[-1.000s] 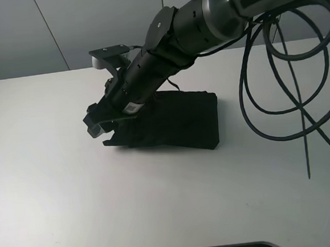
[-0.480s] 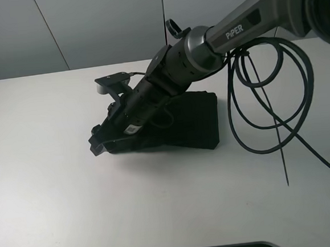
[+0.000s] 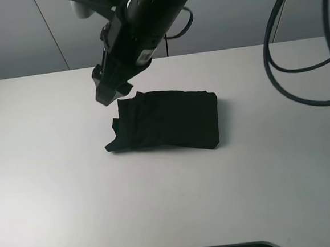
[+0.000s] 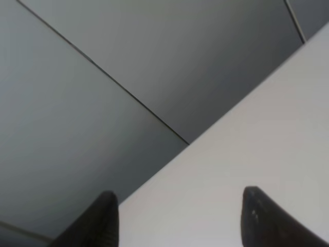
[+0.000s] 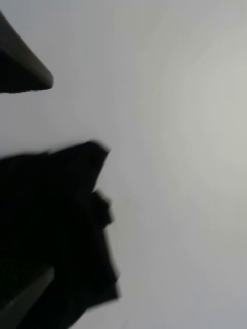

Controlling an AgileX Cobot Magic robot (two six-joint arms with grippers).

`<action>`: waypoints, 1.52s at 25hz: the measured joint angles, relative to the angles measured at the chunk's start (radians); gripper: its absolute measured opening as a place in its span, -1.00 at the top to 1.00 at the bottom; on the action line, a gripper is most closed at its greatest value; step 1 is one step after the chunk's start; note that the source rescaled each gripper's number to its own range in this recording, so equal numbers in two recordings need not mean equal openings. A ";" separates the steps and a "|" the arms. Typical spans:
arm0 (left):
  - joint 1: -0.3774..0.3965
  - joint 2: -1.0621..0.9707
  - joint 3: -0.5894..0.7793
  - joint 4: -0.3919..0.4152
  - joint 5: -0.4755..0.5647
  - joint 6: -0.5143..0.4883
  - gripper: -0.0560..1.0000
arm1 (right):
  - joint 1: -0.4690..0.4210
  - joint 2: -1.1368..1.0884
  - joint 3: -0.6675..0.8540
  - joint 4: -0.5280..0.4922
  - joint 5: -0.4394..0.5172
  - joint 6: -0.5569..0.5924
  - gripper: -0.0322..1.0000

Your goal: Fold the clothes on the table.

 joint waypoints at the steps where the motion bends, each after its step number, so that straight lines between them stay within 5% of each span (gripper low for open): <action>1: 0.000 -0.032 0.000 0.010 0.000 -0.045 -0.38 | 0.000 -0.057 0.000 -0.128 0.031 0.073 -0.48; 6: 0.000 -0.208 -0.014 0.017 -0.002 -0.221 -0.42 | 0.000 -0.353 -0.013 -0.620 0.136 0.313 -0.78; 9: 0.000 -0.332 -0.015 0.005 0.027 -0.292 -0.59 | 0.000 -0.556 -0.044 -0.809 0.224 0.383 -0.96; 13: 0.000 -0.468 -0.015 0.001 0.129 -0.352 -0.71 | 0.000 -0.778 -0.083 -0.965 0.381 0.395 -1.00; 21: 0.000 -0.596 -0.034 0.144 0.440 -0.400 -0.72 | -0.002 -1.197 -0.096 -1.074 0.419 0.179 -1.00; 26: 0.000 -0.619 -0.112 0.220 0.500 -0.432 -0.72 | -0.105 -1.348 -0.098 -1.292 0.421 0.105 -1.00; 32: 0.000 -0.665 -0.148 0.244 0.507 -0.448 -0.72 | -0.327 -1.529 -0.100 -1.295 0.426 0.125 -1.00; 38: 0.018 -0.667 -0.148 0.128 0.507 -0.450 -0.72 | -0.642 -1.673 -0.025 -1.038 0.426 0.129 -1.00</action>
